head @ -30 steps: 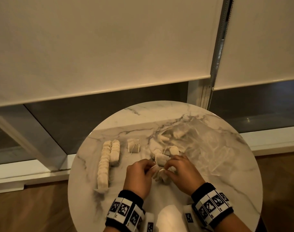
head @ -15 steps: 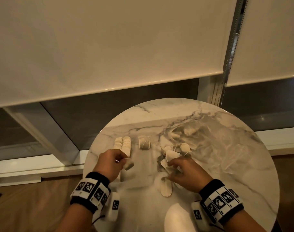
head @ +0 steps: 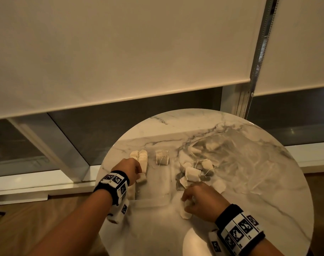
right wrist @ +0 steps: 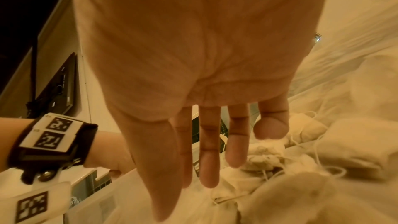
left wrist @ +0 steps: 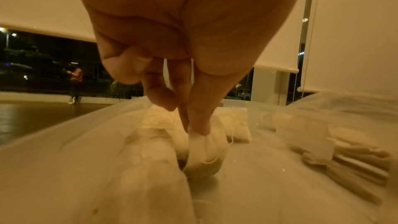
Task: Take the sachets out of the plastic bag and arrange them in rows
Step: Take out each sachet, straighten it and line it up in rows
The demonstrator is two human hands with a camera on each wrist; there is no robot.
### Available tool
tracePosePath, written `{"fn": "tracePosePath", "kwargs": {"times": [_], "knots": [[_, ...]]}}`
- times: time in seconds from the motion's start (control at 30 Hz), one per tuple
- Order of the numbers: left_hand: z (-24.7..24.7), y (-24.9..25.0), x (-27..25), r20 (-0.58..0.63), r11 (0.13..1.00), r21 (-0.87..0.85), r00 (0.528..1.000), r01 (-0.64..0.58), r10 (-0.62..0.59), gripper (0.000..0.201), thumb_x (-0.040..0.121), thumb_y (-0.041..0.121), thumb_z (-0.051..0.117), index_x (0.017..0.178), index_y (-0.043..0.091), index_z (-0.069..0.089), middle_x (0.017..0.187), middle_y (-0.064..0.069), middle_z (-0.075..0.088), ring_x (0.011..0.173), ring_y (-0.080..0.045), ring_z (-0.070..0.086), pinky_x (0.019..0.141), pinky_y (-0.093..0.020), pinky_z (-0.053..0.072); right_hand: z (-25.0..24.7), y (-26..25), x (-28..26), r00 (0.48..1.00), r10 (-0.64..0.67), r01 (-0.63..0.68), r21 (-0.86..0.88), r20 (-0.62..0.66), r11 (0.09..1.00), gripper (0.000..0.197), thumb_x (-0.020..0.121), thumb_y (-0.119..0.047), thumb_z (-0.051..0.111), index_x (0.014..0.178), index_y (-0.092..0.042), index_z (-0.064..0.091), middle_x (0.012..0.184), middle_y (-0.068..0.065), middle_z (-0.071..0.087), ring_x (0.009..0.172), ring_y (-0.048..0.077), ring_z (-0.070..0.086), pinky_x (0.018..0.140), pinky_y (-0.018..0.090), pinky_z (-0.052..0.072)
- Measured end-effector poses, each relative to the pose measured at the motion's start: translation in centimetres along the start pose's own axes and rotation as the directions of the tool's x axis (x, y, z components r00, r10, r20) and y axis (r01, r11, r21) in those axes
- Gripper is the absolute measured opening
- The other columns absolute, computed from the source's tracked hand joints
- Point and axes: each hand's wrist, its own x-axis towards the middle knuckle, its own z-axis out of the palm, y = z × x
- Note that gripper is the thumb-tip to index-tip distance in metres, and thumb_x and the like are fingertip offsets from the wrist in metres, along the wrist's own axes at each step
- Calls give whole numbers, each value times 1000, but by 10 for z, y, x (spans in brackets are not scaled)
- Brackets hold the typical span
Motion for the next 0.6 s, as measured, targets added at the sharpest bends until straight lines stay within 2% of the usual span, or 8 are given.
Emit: {"fn": "tracePosePath", "kwargs": {"times": [0.17,0.3,0.4,0.47,0.53,0.6], "knots": [[-6,4,10,-8,990,138,1000,1,0,10,84,31,71,93,36,70,104,7,68,95,-18,65,87,-33,56,4,-6,2,998,15,-14,-23,64,1000,38,78,-38,73,115,-34,69,111,-10,64,102,12,60,88,34,53],[-10,7,16,5,984,179,1000,-14,13,11,86,28,68,93,36,70,107,7,68,97,-18,64,86,-31,54,5,-8,0,997,13,-11,-21,82,1000,36,82,-36,73,118,-33,68,116,-7,60,108,14,57,93,33,50],[-17,11,18,4,978,204,999,-32,32,10,86,28,70,93,35,70,105,8,67,94,-17,65,87,-34,57,2,-20,0,995,-83,84,14,-47,996,29,87,-34,68,116,-34,65,117,-11,54,113,11,51,92,29,47],[-22,16,18,10,969,245,999,-42,41,12,86,25,70,94,33,71,103,6,69,91,-18,66,85,-36,57,1,-34,4,973,-176,180,13,-151,984,31,89,-34,66,120,-34,61,121,-13,51,114,10,47,90,30,47],[-26,21,19,29,956,290,999,-44,37,13,85,21,70,93,31,72,101,5,70,92,-20,67,86,-37,58,4,-50,12,959,-234,231,-38,-161,972,38,92,-35,63,129,-35,57,126,-12,51,117,13,46,89,34,49],[-29,26,20,46,944,328,999,-37,23,14,84,20,69,95,28,74,102,2,71,92,-23,68,85,-38,58,11,-63,20,972,-223,214,-108,-79,971,39,96,-35,58,135,-32,56,131,-8,53,120,19,48,91,39,49]]}}
